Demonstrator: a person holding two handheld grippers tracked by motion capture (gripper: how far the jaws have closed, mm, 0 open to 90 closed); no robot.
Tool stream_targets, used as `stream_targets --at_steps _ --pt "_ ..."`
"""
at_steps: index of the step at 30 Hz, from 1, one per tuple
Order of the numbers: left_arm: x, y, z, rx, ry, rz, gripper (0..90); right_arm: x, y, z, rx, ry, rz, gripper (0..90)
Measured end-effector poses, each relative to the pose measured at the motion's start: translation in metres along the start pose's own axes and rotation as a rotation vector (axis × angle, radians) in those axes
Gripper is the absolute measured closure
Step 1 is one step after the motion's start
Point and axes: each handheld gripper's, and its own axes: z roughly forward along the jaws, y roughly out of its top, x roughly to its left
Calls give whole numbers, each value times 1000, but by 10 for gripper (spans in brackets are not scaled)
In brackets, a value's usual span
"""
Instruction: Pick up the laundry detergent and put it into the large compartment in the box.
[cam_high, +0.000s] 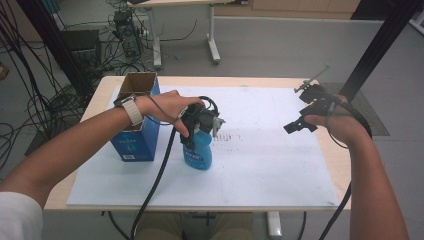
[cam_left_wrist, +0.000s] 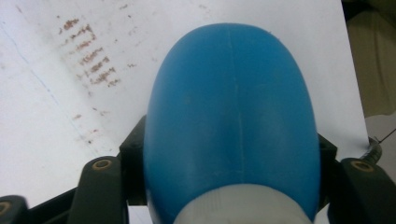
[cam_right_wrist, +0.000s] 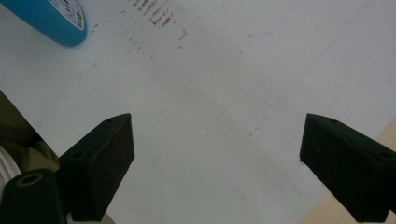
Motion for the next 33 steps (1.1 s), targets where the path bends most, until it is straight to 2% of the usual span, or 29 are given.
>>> stream_targets --at_steps 33 --pt "-1 -1 0 -2 5 6 387 2 1 -2 -5 -2 -4 103"
